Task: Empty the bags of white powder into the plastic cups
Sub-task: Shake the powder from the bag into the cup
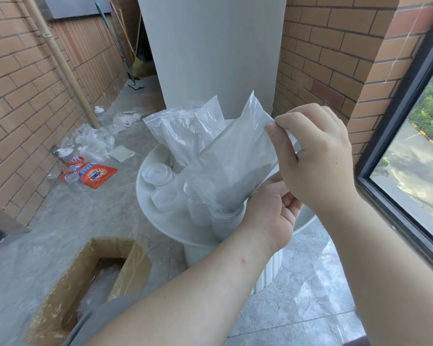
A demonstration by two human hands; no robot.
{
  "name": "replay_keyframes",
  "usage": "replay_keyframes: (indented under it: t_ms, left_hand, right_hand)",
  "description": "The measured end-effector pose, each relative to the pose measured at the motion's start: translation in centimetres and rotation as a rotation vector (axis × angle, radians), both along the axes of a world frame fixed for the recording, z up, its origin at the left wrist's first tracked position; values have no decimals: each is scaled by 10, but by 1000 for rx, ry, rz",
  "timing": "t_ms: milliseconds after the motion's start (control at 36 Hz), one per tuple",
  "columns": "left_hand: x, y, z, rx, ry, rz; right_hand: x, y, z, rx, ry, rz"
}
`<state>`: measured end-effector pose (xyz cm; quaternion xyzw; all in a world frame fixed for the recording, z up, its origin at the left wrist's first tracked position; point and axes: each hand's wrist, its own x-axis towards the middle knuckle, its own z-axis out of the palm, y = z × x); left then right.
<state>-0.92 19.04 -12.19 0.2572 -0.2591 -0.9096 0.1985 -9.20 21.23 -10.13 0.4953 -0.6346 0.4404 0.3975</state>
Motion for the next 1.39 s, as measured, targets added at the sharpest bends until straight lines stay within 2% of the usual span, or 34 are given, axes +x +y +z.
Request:
replay_keyframes:
  t_ms: [611,833,1389]
  left_hand:
    - [1,-2,0,36,24,5]
    - [0,-1,0,7,14,7]
    - [0,0,2,-10,10,-4]
  right_hand:
    - [-1,0,2,-31,-2,7]
    - [1,0,2,13,-3,15]
    - [1,0,4,-26,17,3]
